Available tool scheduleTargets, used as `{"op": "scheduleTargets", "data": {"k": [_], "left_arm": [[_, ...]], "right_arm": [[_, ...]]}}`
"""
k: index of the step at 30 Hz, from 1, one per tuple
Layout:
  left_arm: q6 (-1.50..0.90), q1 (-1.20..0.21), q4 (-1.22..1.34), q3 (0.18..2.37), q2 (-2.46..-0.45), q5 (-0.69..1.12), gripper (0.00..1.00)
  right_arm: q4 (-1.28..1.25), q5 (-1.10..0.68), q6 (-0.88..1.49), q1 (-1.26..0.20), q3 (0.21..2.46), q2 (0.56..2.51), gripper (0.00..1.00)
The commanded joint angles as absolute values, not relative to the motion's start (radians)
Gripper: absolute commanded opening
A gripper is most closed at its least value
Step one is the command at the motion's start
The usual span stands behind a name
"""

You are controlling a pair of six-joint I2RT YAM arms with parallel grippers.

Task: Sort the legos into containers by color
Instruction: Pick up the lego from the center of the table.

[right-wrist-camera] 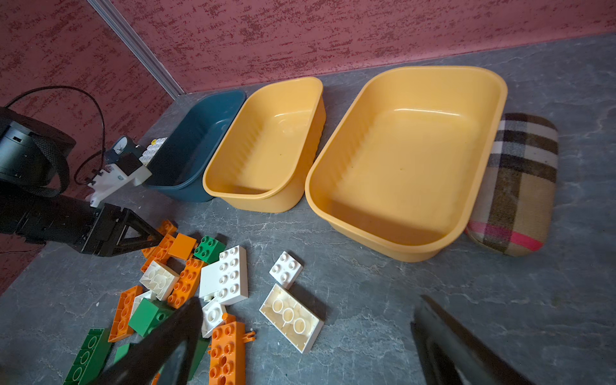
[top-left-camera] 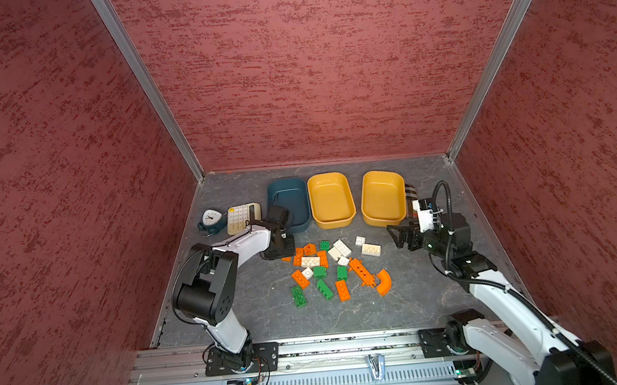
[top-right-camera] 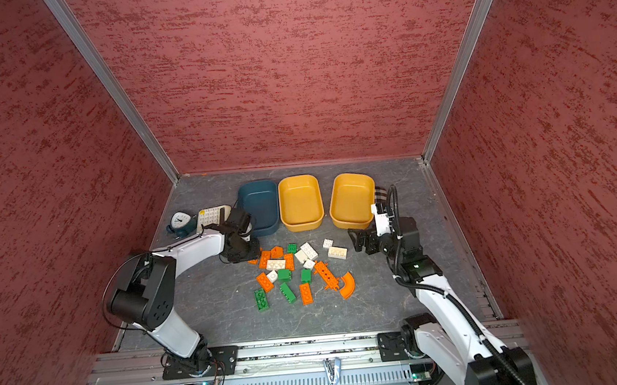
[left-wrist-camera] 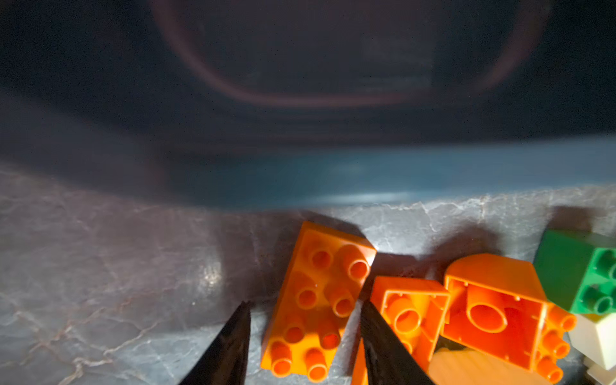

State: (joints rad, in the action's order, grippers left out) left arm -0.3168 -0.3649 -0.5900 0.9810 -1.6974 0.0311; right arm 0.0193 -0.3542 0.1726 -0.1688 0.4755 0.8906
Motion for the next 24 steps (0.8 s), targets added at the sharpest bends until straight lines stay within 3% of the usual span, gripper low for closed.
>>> {"op": "scheduleTargets", "data": {"k": [1, 13, 20, 24], "left_arm": [[-0.301, -0.383, -0.636, 1.007, -1.713, -0.001, 0.54], [-0.294, -0.390, -0.698, 1.055, -1.759, -0.033, 0.43], [-0.292, -0.396, -0.693, 1.065, -1.782, -0.028, 0.43], [-0.288, -0.397, -0.699, 1.069, -1.783, -0.034, 0.34]], "right_arm": [[-0.006, -0.347, 0.167, -0.176, 0.462, 0.876, 0.99], [-0.014, -0.350, 0.172, -0.178, 0.453, 0.874, 0.99], [-0.015, -0.349, 0.175, -0.177, 0.451, 0.871, 0.99], [-0.012, -0.349, 0.175, -0.177, 0.453, 0.871, 0.99]]}}
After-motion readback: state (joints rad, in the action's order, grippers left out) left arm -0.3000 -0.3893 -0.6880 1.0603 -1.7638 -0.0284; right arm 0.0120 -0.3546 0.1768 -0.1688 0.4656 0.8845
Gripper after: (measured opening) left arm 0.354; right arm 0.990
